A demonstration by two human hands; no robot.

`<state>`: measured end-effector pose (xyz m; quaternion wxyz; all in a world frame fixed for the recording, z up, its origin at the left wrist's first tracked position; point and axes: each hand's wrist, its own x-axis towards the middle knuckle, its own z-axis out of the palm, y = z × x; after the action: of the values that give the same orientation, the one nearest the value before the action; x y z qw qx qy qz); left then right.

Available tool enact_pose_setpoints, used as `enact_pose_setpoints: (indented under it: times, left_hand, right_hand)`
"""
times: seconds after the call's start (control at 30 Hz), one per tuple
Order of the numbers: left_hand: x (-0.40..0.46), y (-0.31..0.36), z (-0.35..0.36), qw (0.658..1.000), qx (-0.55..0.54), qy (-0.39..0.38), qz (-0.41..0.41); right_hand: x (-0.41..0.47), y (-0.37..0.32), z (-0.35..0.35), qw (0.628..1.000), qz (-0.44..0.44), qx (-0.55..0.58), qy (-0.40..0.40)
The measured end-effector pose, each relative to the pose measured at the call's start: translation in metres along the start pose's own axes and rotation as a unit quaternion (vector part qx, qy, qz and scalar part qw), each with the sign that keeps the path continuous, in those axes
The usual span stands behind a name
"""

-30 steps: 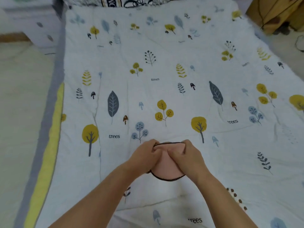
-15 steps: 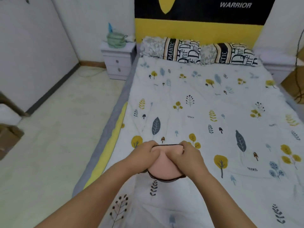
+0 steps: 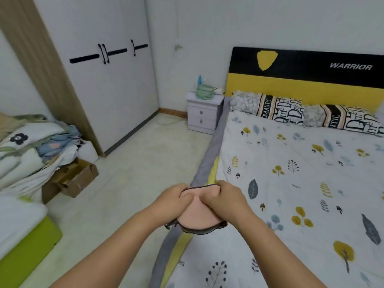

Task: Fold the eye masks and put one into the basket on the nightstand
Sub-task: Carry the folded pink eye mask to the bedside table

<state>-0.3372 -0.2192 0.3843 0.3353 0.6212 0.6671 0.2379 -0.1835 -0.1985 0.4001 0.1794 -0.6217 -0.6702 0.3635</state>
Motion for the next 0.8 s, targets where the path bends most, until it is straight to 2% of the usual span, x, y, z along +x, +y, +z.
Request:
enact_pose_setpoints:
  times: [0.23,0.43,0.8]
  left_hand:
    - [-0.062,-0.097,-0.118,0.999,0.025,0.038,-0.016]
    - [-0.092,-0.156,-0.187,0.996,0.052,0.05,-0.046]
    - [-0.053,-0.232,-0.262,0.994,0.04,0.063,-0.082]
  right_hand:
    - [-0.026,-0.113,0.112,0.999,-0.048,-0.018,-0.017]
    - [-0.028,-0.181,0.179,0.996,-0.064,-0.046,-0.041]
    - [0.045,-0.254,0.252,0.989,-0.087,-0.081,-0.084]
